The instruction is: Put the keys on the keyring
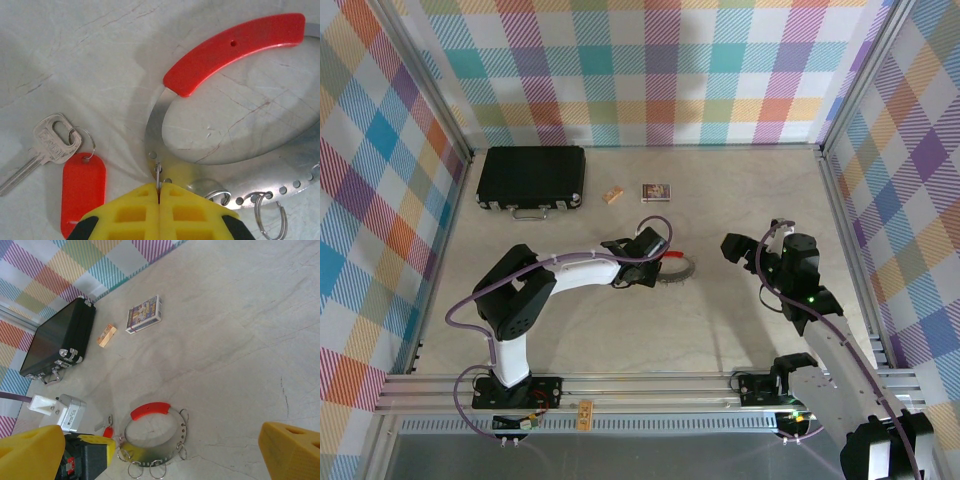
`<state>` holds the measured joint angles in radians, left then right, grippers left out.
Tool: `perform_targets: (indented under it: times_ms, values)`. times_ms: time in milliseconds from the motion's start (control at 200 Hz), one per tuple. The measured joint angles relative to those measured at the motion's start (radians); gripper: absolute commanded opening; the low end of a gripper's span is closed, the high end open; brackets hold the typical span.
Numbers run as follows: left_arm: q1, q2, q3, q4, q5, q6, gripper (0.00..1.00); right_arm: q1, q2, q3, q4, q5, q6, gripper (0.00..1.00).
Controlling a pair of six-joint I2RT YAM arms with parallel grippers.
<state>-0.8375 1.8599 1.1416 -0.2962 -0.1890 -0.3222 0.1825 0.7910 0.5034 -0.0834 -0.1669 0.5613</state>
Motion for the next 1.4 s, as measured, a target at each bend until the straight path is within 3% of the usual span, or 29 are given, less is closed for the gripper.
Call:
perform_targets:
  times_ms: [220,410,645,900,1025,1400]
  values:
    - [0.000,-0.048,-0.021,0.011,-0.020,0.005,0.00,0.001,-0.018,-0.009,0.021,-0.016,0.008,0.99]
    - [0.000,-0.199,-0.066,0.050,-0.071,0.045,0.00,0.001,-0.062,-0.039,0.078,-0.064,0.023,0.99]
    - [0.000,-0.362,-0.164,0.185,-0.130,0.137,0.00,0.006,-0.011,-0.013,0.112,-0.163,0.023,0.99]
    - [0.000,-0.416,-0.189,0.245,-0.129,0.194,0.00,0.098,0.071,0.082,0.144,-0.207,0.014,0.99]
    - [0.019,-0.444,-0.190,0.312,-0.044,0.220,0.00,0.139,0.116,0.147,0.141,-0.224,-0.014,0.99]
    - [0.212,-0.487,-0.212,0.607,0.470,0.175,0.00,0.147,0.212,0.286,0.100,-0.265,-0.107,0.99]
